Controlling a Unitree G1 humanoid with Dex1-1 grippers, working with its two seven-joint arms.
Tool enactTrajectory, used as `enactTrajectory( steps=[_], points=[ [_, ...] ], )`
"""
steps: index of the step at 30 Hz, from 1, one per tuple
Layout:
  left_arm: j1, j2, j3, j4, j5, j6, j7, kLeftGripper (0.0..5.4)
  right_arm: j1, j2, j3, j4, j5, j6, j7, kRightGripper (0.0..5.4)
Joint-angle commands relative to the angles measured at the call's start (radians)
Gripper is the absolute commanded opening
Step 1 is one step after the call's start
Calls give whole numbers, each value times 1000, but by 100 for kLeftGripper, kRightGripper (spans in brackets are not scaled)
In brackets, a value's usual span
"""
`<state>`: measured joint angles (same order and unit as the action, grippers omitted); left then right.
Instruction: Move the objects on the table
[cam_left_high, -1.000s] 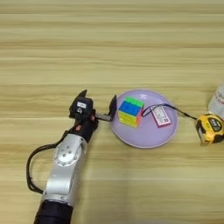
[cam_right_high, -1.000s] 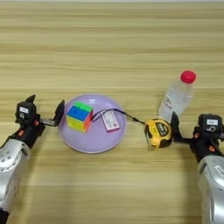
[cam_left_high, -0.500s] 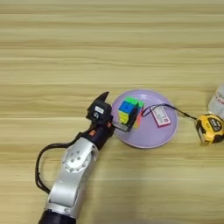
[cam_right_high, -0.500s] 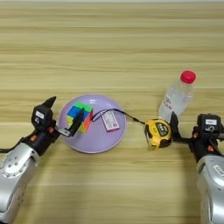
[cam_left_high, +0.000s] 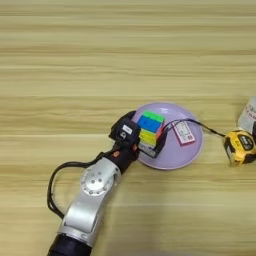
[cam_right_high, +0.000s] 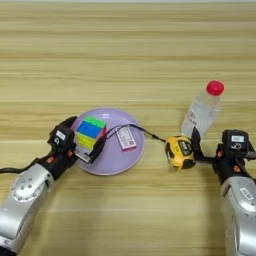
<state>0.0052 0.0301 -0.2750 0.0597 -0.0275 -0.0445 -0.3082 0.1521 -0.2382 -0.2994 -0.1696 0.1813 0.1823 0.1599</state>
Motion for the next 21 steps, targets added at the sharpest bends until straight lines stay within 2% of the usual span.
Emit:
enactTrajectory(
  steps=[1, 21],
  points=[
    [-32, -4, 5, 48, 14, 5, 7, 540, -13, 2, 3, 7, -1, -11, -4, 538],
    [-83, -15, 17, 135, 15, -17, 11, 540, -15, 6, 8, 11, -1, -16, -8, 538]
  ],
)
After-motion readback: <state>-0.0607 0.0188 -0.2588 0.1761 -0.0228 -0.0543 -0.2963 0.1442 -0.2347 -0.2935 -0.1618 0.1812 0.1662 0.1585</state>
